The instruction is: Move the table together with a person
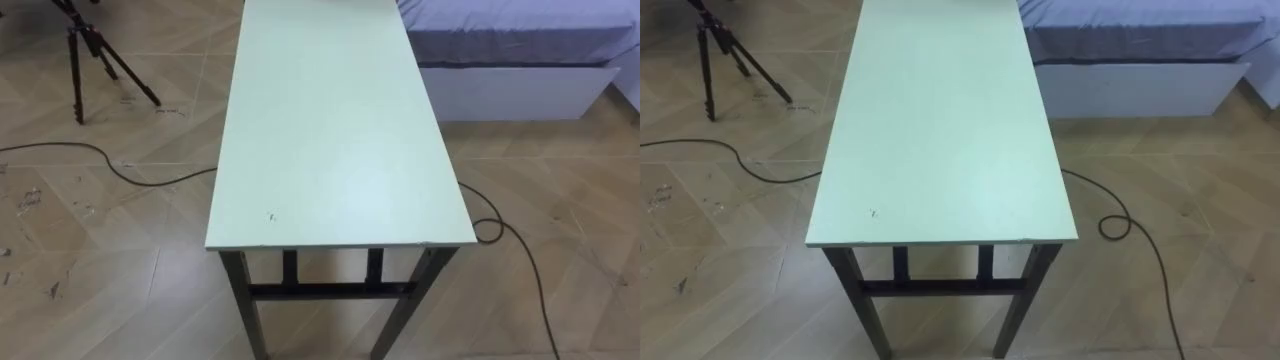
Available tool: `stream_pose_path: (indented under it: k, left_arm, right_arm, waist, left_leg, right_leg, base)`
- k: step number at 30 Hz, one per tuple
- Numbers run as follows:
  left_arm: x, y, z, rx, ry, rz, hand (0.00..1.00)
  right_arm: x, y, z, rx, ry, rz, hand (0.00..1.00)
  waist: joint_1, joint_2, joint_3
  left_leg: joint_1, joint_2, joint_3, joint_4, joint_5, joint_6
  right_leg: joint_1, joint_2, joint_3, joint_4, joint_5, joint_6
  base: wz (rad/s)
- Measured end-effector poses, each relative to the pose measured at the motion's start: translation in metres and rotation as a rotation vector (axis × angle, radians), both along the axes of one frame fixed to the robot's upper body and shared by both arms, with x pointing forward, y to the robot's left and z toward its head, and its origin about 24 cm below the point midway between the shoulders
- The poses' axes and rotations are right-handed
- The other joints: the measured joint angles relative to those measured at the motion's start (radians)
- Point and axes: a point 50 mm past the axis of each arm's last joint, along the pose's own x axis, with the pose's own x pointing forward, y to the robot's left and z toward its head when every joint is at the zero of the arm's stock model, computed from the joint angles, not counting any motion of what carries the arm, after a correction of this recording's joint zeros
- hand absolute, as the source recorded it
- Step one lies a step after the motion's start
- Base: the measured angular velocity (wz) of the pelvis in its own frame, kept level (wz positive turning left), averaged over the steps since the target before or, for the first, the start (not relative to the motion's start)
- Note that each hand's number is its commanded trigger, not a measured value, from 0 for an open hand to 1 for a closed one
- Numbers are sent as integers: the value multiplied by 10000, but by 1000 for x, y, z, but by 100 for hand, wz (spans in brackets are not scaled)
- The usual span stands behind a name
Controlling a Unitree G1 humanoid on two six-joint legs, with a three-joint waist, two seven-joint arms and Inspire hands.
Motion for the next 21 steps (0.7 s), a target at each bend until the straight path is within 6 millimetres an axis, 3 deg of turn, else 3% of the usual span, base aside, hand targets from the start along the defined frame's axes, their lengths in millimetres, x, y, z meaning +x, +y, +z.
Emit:
stream_pose_path:
  k: [9, 21]
  left_arm:
    - [-1, 1, 0, 26, 10, 135, 0]
    - [-6, 2, -1, -849, -160, 1248, 0]
  right_arm:
    - [-2, 0, 0, -83, 143, 197, 0]
    - [-6, 3, 0, 635, -62, -101, 0]
  waist:
    - [27, -58, 14]
    - [47, -184, -35]
  left_leg:
    - [-4, 5, 48, -14, 0, -1]
    - [39, 4, 88, -21, -1, 0]
  right_leg:
    - [-17, 7, -7, -3, -1, 2]
    - [-17, -1, -27, 10, -1, 2]
  base:
    - [0]
    - [-1]
